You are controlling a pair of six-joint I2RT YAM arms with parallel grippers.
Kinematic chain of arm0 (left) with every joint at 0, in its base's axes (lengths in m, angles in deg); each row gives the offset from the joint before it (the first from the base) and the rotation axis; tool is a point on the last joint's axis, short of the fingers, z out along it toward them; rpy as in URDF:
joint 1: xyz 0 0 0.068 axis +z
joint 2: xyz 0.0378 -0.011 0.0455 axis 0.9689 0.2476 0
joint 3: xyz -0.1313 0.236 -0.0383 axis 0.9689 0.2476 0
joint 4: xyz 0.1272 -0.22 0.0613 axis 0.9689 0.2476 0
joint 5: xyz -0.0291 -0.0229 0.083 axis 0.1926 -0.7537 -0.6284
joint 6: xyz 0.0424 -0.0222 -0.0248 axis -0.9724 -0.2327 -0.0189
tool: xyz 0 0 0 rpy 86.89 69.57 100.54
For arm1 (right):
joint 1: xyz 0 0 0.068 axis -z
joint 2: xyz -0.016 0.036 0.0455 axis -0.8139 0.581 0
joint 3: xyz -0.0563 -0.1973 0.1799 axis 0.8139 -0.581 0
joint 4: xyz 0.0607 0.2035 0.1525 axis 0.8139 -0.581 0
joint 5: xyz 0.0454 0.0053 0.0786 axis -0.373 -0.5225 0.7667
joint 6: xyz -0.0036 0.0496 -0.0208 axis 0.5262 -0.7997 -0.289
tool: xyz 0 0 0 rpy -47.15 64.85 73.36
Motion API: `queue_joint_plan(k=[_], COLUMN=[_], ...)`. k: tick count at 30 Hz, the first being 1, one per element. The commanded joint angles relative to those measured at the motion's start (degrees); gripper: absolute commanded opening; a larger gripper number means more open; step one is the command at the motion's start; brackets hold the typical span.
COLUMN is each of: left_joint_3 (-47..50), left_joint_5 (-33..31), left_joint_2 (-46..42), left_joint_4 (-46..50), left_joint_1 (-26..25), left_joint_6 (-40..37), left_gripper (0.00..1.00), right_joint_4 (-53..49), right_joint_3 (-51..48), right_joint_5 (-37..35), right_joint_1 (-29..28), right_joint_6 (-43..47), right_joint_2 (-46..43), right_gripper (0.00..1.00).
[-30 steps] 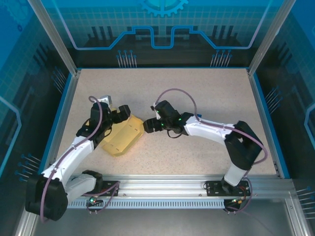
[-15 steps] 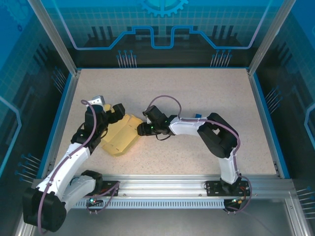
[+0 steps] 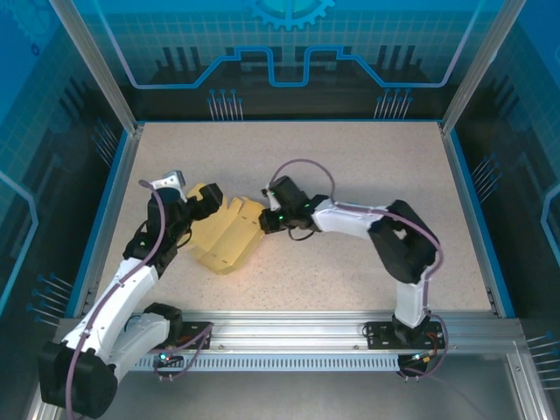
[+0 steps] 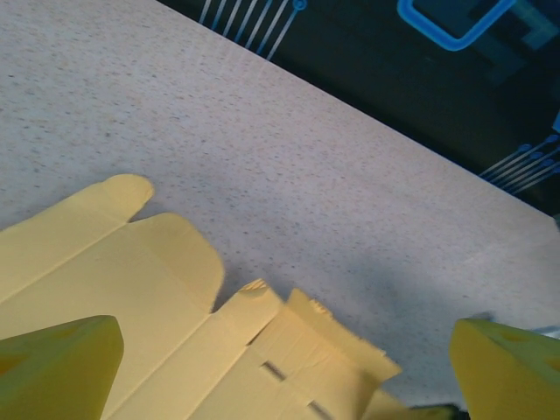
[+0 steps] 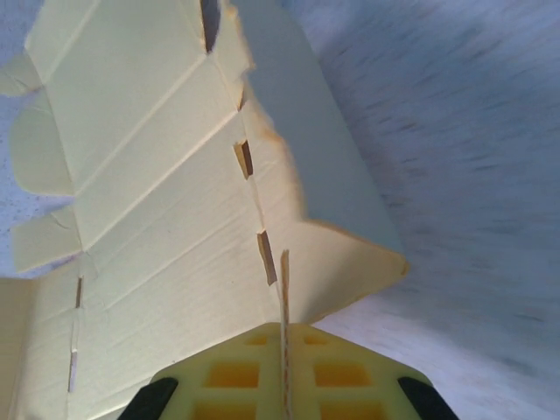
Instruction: Fold the paper box
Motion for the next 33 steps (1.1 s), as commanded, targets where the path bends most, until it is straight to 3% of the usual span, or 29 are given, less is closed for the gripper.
queue_joint_plan(k=[1, 7, 12, 17, 25, 33], left_joint_3=[-0.09, -0.99, -3.16, -4.44, -6.06, -14.37], left_joint_5=[5.25, 7.37, 8.25, 10.56, 21.36, 27.59], left_joint_2=[-0.71, 3.44, 8.28, 11.93, 18.41, 26.04], left_joint_4=[-2.39, -7.72, -10.84, -14.08, -21.42, -16.83], left_joint_1=[-0.20, -4.75, -10.26, -13.17, -13.48, -13.67], left_joint_6=[2.36, 0.90, -6.34, -16.71, -38.37, -61.12], left_gripper=[0.96, 0.94, 0.92, 0.87, 0.86, 0.91], right_joint_4=[-8.47, -16.27, -17.86, -21.98, -25.75, -30.39], right_joint_3=[-2.56, -7.45, -8.03, -5.23, -0.93, 4.14], right_joint_5=[1.55, 10.98, 14.82, 17.66, 26.26, 29.44], right_joint_1=[5.18, 16.93, 21.52, 24.88, 28.91, 28.87], right_joint_6=[11.66, 22.99, 28.17, 32.60, 38.32, 43.90], right_joint_2=[-9.15, -19.37, -25.23, -26.06, -24.61, -22.02], right_gripper=[0.06, 0.06, 0.05, 0.05, 0.04, 0.05])
